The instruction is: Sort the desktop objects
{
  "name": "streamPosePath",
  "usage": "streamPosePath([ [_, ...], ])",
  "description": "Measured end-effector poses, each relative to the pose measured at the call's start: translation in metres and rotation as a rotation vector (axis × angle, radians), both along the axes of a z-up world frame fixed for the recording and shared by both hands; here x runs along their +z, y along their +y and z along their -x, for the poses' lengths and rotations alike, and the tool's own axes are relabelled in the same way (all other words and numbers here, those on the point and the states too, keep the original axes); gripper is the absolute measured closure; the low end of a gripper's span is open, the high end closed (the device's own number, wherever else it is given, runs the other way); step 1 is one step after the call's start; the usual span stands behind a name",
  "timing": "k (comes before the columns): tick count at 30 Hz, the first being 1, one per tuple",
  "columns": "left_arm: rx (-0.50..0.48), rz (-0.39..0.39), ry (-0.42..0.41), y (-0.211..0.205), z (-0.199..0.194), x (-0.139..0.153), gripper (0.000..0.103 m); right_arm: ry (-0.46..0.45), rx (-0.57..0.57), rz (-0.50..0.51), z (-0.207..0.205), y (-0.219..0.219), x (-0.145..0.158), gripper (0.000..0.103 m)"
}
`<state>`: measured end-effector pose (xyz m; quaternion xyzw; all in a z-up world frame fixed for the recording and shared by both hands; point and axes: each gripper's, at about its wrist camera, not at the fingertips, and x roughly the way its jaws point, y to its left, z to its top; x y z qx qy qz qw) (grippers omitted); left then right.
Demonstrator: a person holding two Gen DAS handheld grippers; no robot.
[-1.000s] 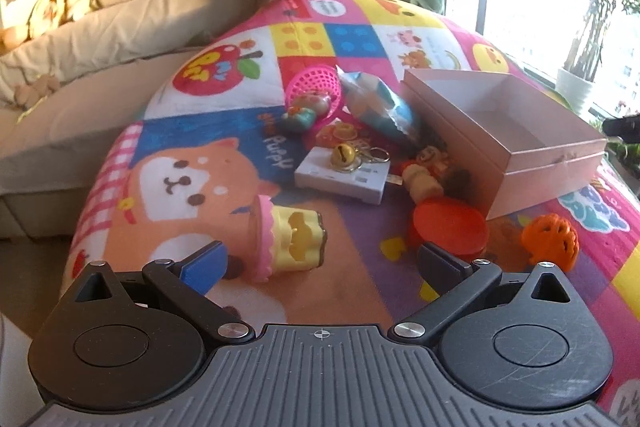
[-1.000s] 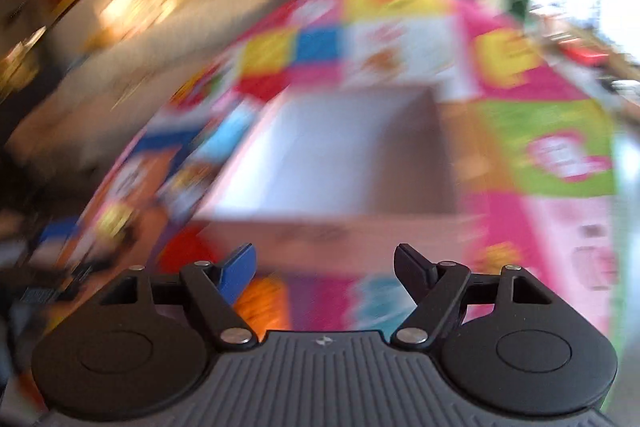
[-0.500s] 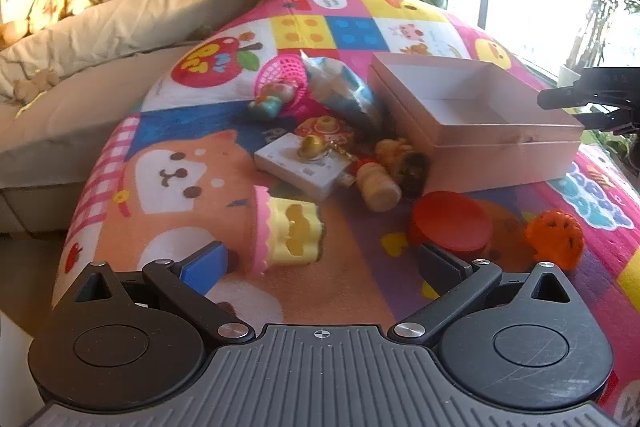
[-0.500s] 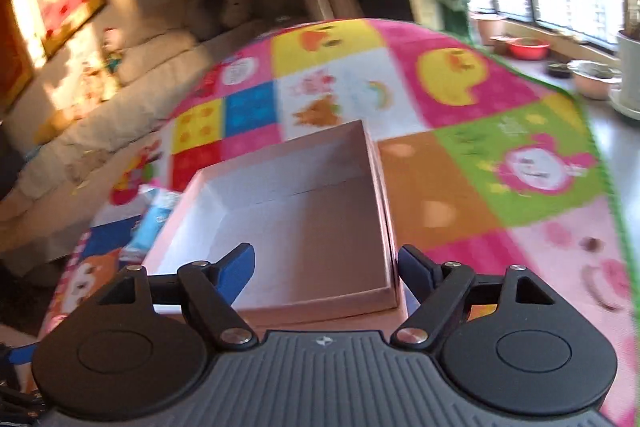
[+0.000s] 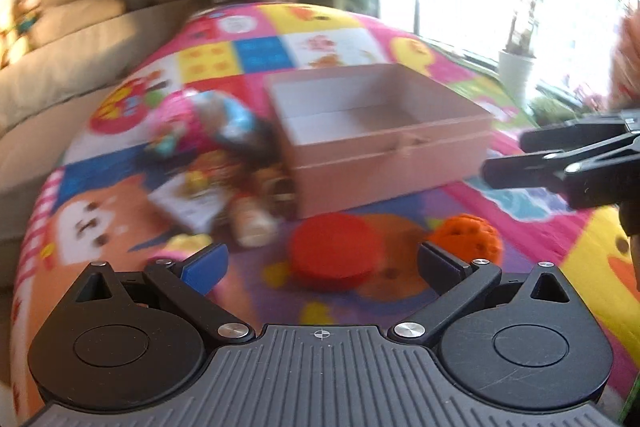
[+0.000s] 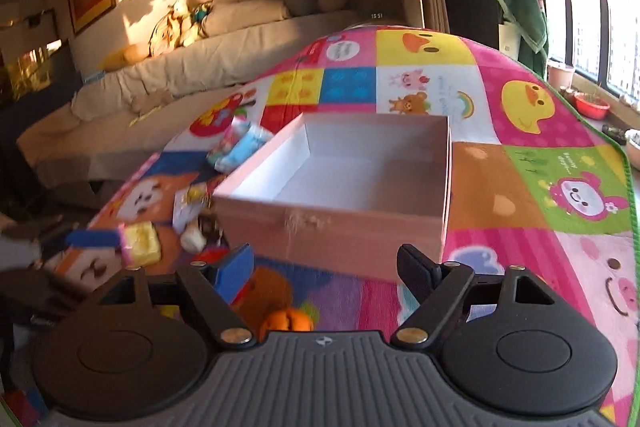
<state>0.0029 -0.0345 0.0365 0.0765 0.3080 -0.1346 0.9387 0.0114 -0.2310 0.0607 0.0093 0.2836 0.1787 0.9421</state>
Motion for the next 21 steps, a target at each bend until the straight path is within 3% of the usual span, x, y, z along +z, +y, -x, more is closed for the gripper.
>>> streamPosePath([
  [4,0.017,-0.047,0.056,-0.016,-0.022,-0.017,0.001,-0.016,0.010,0.046,0.015,0.000,-0.005,0.024],
  [7,0.054,-0.019,0.131,-0.014,-0.041,-0.028,0.019,0.009,0.000,0.049,0.014,-0.002,-0.009,0.031],
  [9,0.070,0.006,0.135,-0.011,-0.044,-0.029,0.022,0.020,-0.002,0.038,0.012,-0.005,-0.011,0.032],
  [11,0.063,0.007,0.126,-0.009,-0.042,-0.027,0.034,0.029,-0.002,0.028,0.010,-0.008,-0.013,0.032],
  [16,0.059,-0.004,0.137,0.002,-0.026,-0.025,0.034,0.040,0.029,0.028,0.010,-0.003,-0.018,0.032],
  [21,-0.014,-0.041,0.168,0.023,0.012,-0.019,0.033,0.072,0.095,0.047,0.013,0.010,-0.025,0.032],
])
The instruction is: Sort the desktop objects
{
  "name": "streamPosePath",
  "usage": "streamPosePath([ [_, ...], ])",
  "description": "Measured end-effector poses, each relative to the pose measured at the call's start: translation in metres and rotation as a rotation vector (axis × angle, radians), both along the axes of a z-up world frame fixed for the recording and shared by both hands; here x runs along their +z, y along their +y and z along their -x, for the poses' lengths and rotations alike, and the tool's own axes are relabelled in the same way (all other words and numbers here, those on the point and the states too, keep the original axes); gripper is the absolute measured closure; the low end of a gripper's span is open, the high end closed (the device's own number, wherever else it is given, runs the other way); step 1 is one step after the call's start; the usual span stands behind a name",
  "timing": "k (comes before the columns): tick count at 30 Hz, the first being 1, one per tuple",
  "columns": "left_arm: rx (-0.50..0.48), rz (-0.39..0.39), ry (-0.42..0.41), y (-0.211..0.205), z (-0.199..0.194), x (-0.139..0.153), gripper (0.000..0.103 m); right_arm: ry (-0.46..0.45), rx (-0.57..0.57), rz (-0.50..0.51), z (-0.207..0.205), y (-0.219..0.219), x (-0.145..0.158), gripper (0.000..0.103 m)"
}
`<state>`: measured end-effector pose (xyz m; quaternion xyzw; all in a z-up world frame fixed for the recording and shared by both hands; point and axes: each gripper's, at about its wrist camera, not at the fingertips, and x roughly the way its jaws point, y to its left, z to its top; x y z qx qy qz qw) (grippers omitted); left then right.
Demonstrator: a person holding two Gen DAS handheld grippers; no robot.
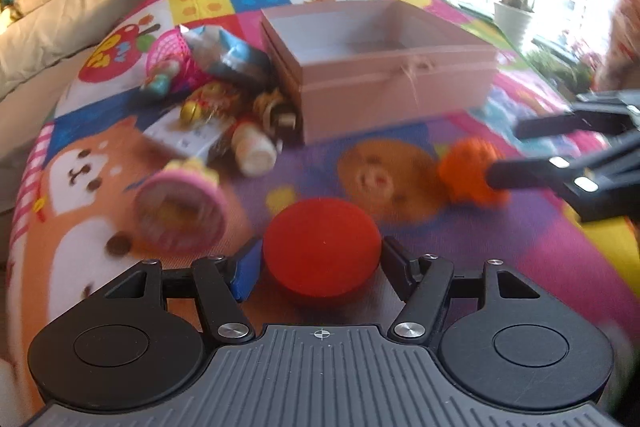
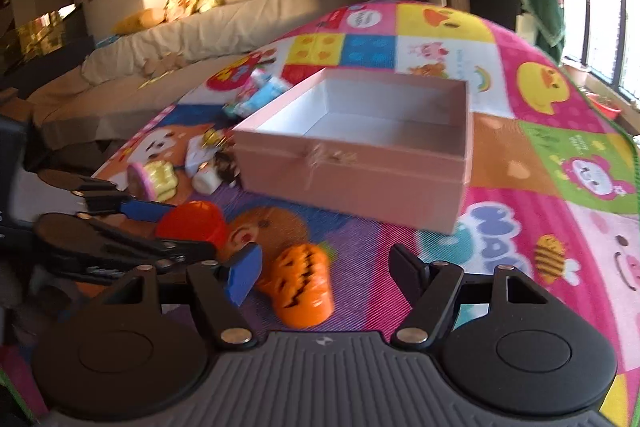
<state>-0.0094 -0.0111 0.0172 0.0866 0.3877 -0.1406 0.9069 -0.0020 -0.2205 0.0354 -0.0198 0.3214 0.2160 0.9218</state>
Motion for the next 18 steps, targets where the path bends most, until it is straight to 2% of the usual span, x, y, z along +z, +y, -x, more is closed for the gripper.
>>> streamPosePath([
  [1,-0.009,-0.009,0.003,0.004,0.007,0.001,0.033,0.004,0.014,0.011,0.001,0.003,-0.002,0.032],
  [3,-0.021,-0.018,0.002,0.009,0.017,0.002,0.025,0.008,0.034,0.040,0.002,0.011,-0.007,0.032],
  [4,-0.017,-0.014,-0.002,0.011,0.019,0.003,0.017,0.009,0.037,0.053,0.001,0.014,-0.010,0.032],
  [5,-0.006,-0.009,-0.007,0.011,0.018,0.003,0.014,0.012,0.035,0.064,-0.001,0.017,-0.012,0.032],
  [6,0.010,-0.003,-0.011,0.011,0.016,0.003,0.014,0.016,0.032,0.070,-0.003,0.019,-0.014,0.032],
  [7,0.021,0.005,-0.010,0.010,0.013,0.002,0.015,0.025,0.028,0.077,-0.006,0.021,-0.016,0.033],
  [9,0.032,0.015,-0.011,0.007,0.008,0.001,0.020,0.052,0.019,0.098,-0.011,0.025,-0.020,0.050],
  [11,0.034,-0.003,-0.008,0.004,0.005,0.000,0.033,0.055,0.012,0.126,-0.011,0.028,-0.018,0.067],
  [15,0.002,0.014,-0.052,0.000,0.015,0.017,0.034,0.107,0.050,0.125,0.000,0.019,-0.005,0.068],
  [18,-0.036,0.051,-0.162,-0.007,0.015,0.056,0.034,0.069,0.061,0.083,0.009,0.004,0.026,0.068],
])
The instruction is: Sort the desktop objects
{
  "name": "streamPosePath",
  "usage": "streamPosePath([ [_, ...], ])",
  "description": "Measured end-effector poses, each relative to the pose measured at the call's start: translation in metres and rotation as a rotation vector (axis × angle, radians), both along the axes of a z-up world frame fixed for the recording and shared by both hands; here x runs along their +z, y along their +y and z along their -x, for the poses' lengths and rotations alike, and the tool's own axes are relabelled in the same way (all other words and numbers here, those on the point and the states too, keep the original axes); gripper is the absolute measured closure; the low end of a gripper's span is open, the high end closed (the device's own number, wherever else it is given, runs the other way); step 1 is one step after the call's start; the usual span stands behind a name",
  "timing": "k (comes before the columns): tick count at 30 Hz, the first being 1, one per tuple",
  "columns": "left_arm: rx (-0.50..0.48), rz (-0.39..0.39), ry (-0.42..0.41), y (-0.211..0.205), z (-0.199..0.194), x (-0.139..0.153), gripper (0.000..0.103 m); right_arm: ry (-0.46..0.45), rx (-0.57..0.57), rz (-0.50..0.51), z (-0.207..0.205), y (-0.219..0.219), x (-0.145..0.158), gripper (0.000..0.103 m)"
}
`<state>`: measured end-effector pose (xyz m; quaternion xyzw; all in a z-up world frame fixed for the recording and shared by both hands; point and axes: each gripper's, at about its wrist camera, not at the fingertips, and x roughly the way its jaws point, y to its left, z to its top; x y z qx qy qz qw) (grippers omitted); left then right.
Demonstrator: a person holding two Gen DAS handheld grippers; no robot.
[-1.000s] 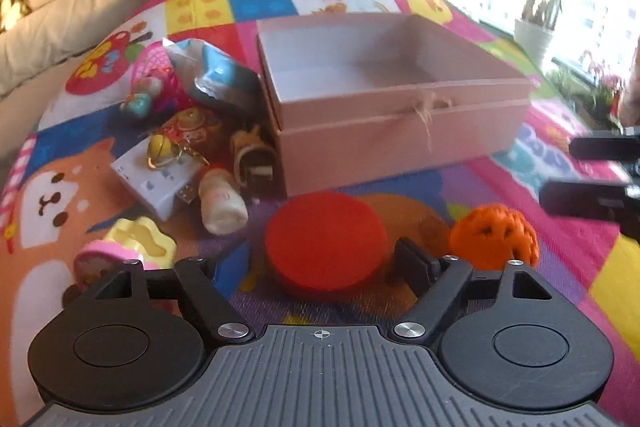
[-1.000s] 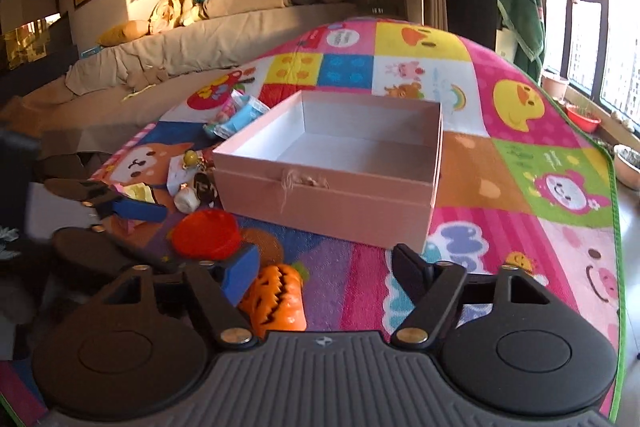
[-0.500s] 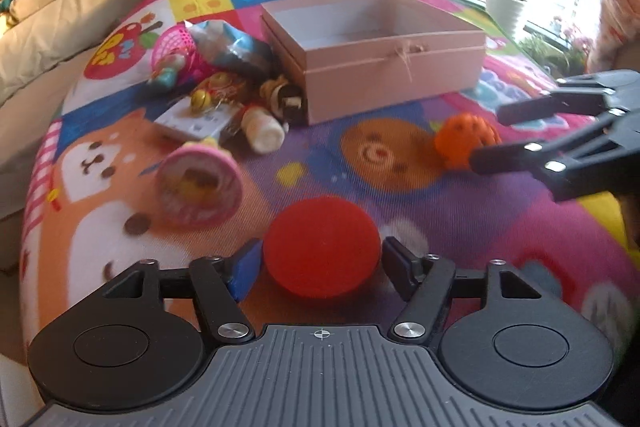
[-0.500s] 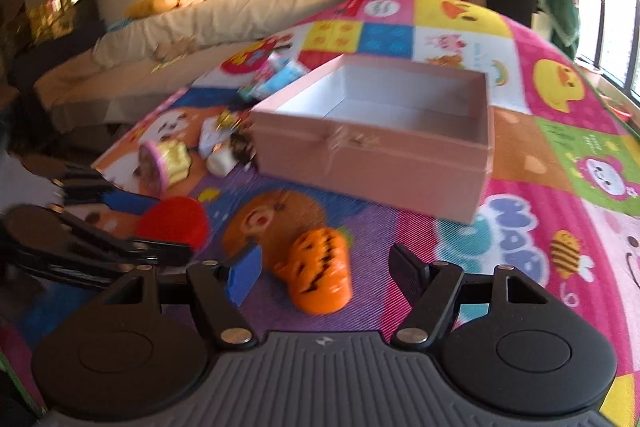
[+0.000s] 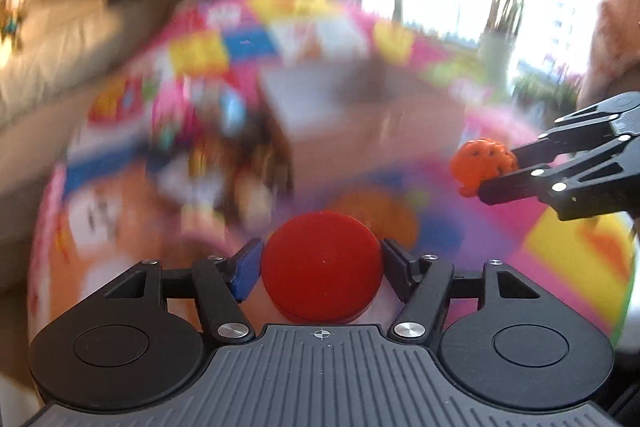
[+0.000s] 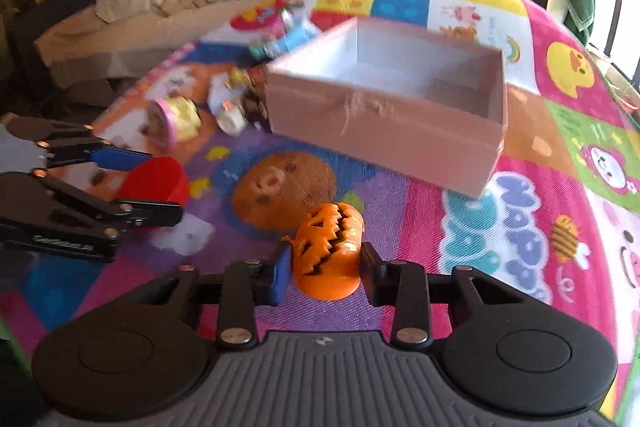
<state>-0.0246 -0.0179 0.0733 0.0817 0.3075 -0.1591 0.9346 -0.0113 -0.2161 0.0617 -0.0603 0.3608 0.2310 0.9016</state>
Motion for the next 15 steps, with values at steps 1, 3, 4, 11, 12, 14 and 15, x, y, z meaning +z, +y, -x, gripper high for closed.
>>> streamPosePath([
  [1,-0.011,0.005,-0.053,-0.003,-0.003,0.015,0.034,-0.032,-0.004,-0.013,0.001,-0.004,0.013,0.068],
  [3,-0.028,0.013,-0.159,-0.011,-0.017,0.044,0.034,-0.127,-0.035,-0.034,-0.004,-0.013,0.046,0.068],
  [4,-0.031,0.018,-0.193,-0.016,-0.028,0.054,0.034,-0.187,-0.055,-0.033,-0.010,-0.016,0.062,0.068],
  [11,-0.023,0.037,-0.207,-0.056,-0.129,0.045,0.033,-0.257,-0.196,0.002,-0.112,-0.019,0.080,0.068],
  [12,-0.017,0.039,-0.188,-0.056,-0.140,0.040,0.031,-0.243,-0.207,-0.003,-0.127,-0.019,0.075,0.068],
  [14,0.007,0.055,-0.159,-0.047,-0.149,0.034,0.017,-0.203,-0.234,-0.019,-0.151,-0.021,0.062,0.065],
  [15,0.017,0.064,-0.155,-0.038,-0.147,0.034,0.014,-0.189,-0.253,-0.021,-0.159,-0.023,0.056,0.064],
])
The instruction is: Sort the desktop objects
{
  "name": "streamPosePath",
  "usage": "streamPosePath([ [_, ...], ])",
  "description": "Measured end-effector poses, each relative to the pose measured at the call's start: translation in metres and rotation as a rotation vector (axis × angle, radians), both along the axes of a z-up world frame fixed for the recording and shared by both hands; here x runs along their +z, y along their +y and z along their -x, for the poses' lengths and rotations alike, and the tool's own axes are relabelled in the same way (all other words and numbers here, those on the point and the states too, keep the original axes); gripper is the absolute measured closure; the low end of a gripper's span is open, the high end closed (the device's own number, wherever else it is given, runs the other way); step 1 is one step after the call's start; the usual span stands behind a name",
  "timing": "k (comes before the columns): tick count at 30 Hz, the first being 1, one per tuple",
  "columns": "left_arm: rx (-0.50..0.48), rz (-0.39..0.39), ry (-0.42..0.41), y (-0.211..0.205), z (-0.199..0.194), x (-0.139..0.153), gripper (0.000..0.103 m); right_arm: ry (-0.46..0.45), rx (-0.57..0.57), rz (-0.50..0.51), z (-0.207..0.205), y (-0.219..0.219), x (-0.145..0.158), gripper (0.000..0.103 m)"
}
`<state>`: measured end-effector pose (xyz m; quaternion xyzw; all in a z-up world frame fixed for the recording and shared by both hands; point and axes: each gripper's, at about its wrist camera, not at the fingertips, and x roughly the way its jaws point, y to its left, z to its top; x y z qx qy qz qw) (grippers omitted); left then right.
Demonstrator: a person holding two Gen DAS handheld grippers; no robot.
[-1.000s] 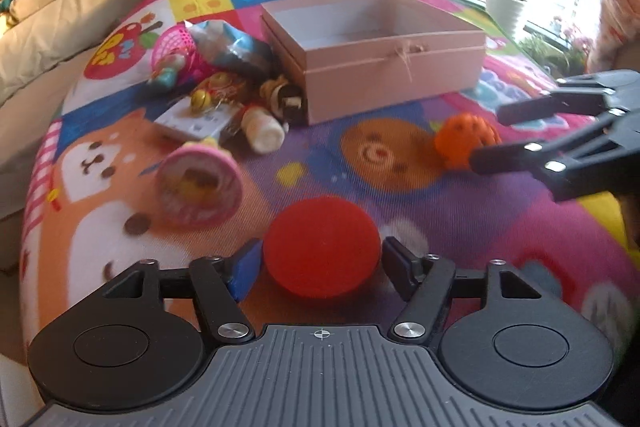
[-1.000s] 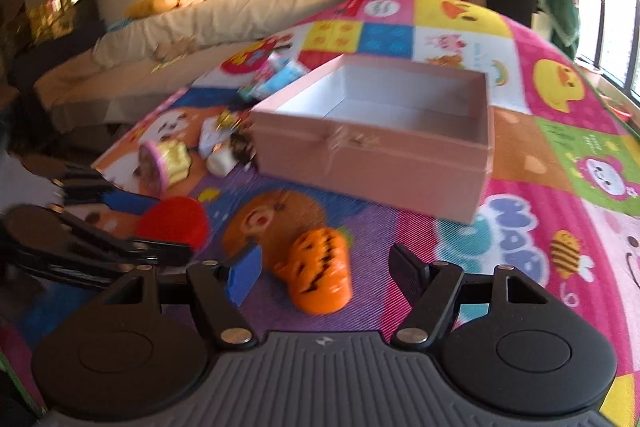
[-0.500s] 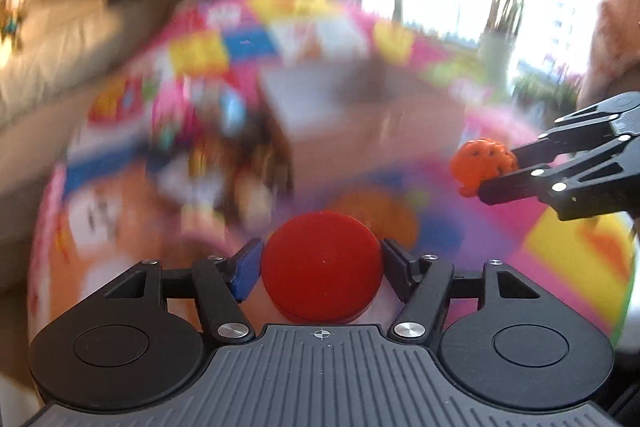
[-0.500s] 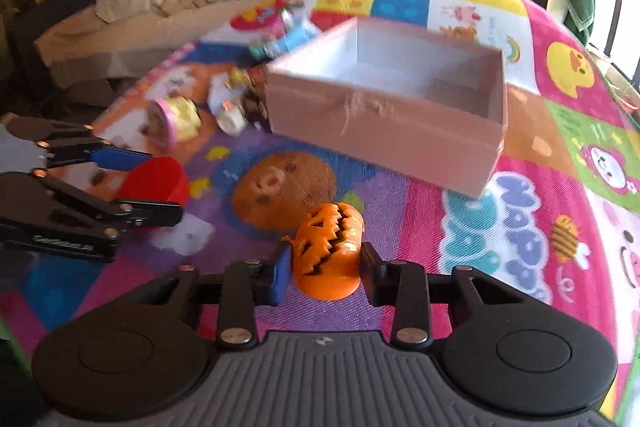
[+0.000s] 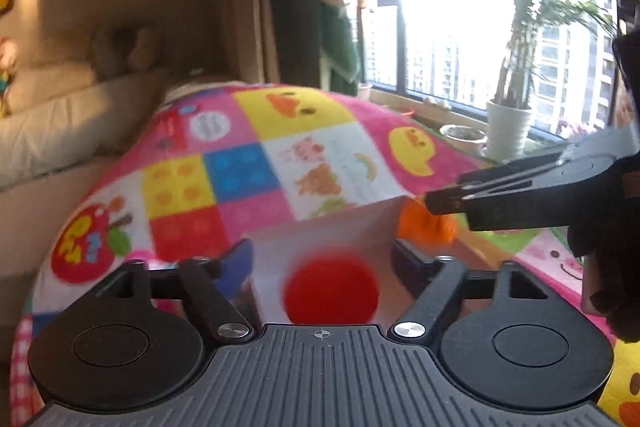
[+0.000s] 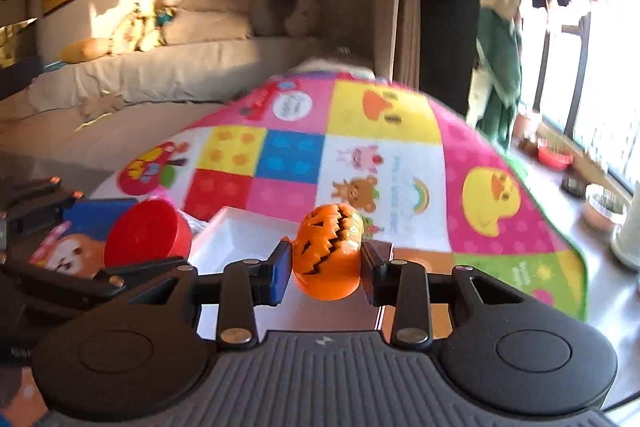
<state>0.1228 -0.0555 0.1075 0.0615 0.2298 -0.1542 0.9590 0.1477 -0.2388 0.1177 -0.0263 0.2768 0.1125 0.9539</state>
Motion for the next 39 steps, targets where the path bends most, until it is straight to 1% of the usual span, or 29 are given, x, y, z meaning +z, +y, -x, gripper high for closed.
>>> streamPosePath([
  [1,0.007,0.002,0.004,0.008,0.005,-0.003,0.009,0.009,-0.008,-0.002,-0.004,-0.001,-0.006,0.065],
  [5,0.068,-0.043,0.022,0.041,0.037,-0.016,0.008,0.005,-0.004,-0.013,0.002,-0.005,-0.022,0.062],
  [9,0.113,-0.046,0.064,0.073,0.074,-0.033,0.007,-0.016,0.056,-0.027,0.027,0.005,-0.025,0.062],
  [11,0.165,-0.063,0.073,0.089,0.093,-0.040,0.006,-0.034,0.125,-0.023,0.043,0.020,-0.023,0.062],
  [13,0.231,-0.075,0.094,0.105,0.104,-0.049,0.004,-0.079,0.212,0.011,0.066,0.044,-0.021,0.062],
  [15,0.273,-0.052,0.138,0.119,0.109,-0.058,0.004,-0.140,0.277,0.059,0.089,0.072,-0.022,0.063],
  [16,0.288,-0.040,0.157,0.125,0.111,-0.063,0.004,-0.142,0.311,0.077,0.097,0.086,-0.024,0.063],
  [18,0.314,-0.026,0.180,0.132,0.115,-0.069,0.004,-0.109,0.376,0.096,0.106,0.114,-0.033,0.064],
  [20,0.330,-0.004,0.177,0.139,0.122,-0.069,0.004,-0.076,0.426,0.133,0.112,0.138,-0.048,0.064],
  [22,0.343,0.017,0.161,0.146,0.126,-0.066,0.004,-0.055,0.429,0.169,0.115,0.159,-0.063,0.064],
  [24,0.364,0.037,0.145,0.152,0.127,-0.062,0.004,-0.030,0.420,0.178,0.112,0.173,-0.076,0.065],
  [26,0.381,0.060,0.140,0.159,0.130,-0.061,0.004,-0.037,0.402,0.215,0.109,0.187,-0.085,0.076],
  [28,0.386,0.085,0.138,0.164,0.131,-0.060,0.003,-0.033,0.383,0.250,0.103,0.199,-0.095,0.079],
  [30,0.385,0.113,0.141,0.166,0.132,-0.059,0.003,-0.016,0.336,0.264,0.094,0.206,-0.100,0.079],
  [32,0.373,0.137,0.146,0.166,0.133,-0.059,0.003,0.004,0.305,0.253,0.083,0.208,-0.104,0.083],
  [33,0.363,0.144,0.150,0.165,0.133,-0.059,0.003,0.013,0.298,0.240,0.083,0.205,-0.105,0.084],
  [36,0.323,0.148,0.162,0.158,0.132,-0.061,0.003,0.042,0.326,0.209,0.087,0.196,-0.100,0.086],
  [37,0.306,0.146,0.167,0.155,0.132,-0.062,0.003,0.051,0.338,0.202,0.092,0.190,-0.098,0.094],
  [38,0.287,0.142,0.174,0.149,0.132,-0.064,0.003,0.060,0.346,0.198,0.098,0.184,-0.096,0.100],
  [39,0.273,0.135,0.181,0.144,0.131,-0.066,0.003,0.069,0.351,0.191,0.104,0.174,-0.094,0.100],
])
